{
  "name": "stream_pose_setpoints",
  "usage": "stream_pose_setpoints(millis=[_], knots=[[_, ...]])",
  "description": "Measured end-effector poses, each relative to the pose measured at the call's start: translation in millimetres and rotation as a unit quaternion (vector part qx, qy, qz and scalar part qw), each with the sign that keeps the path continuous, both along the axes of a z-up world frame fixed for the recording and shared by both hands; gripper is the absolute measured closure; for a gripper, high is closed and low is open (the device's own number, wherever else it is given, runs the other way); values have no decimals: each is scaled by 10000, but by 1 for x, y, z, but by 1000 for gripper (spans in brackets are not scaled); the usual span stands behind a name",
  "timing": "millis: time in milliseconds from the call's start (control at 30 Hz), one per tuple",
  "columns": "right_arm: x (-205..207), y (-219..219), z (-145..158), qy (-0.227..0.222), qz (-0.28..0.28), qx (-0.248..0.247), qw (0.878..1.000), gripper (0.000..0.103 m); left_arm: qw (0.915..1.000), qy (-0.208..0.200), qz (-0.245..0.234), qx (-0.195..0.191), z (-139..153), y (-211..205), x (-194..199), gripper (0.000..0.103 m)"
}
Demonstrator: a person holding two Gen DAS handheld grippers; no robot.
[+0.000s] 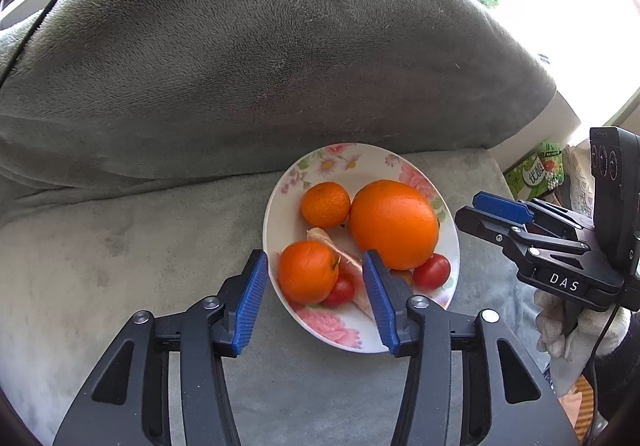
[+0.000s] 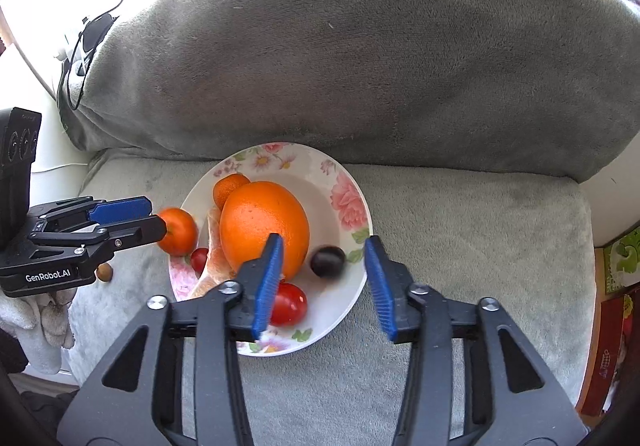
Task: Organize fruits
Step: 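Open the right gripper to drop the olive onto the plate, then open the left gripper to set the tangerine onto the plate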
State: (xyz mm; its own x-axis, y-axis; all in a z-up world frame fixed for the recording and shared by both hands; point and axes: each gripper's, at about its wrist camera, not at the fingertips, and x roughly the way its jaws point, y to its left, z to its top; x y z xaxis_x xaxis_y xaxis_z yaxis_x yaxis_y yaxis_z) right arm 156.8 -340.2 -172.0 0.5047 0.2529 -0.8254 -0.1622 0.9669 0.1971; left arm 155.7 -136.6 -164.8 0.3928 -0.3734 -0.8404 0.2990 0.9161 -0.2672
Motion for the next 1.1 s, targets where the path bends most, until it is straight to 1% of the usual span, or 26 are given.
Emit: stream_pose_setpoints(millis=[100, 167, 200, 267, 433, 633, 1100], knots=[[0, -1, 3, -7, -26, -8, 10000, 47, 10000, -21, 23, 16, 2, 0, 1, 45], [-1, -1, 4, -32, -34, -59, 10000, 40, 10000, -36, 42, 23, 3, 1, 0, 44], [-1, -1, 5, -49, -38, -74, 10000, 38, 10000, -36, 49, 27, 3, 1, 0, 43], [-2, -1, 6, -65, -51, -114, 9999, 33, 10000, -53, 63, 51, 4, 2, 0, 36], [-5, -1, 8, -87, -135, -231, 9996, 26, 9998, -101, 120, 140, 7, 3, -2, 33], [-8, -3, 12, -85, -239, -315, 9992, 25, 9996, -157, 122, 191, 9, 4, -6, 33], [-27, 8, 21, -221, -157, -330, 9991, 25, 9992, -311, 193, 162, 22, 12, -23, 33]])
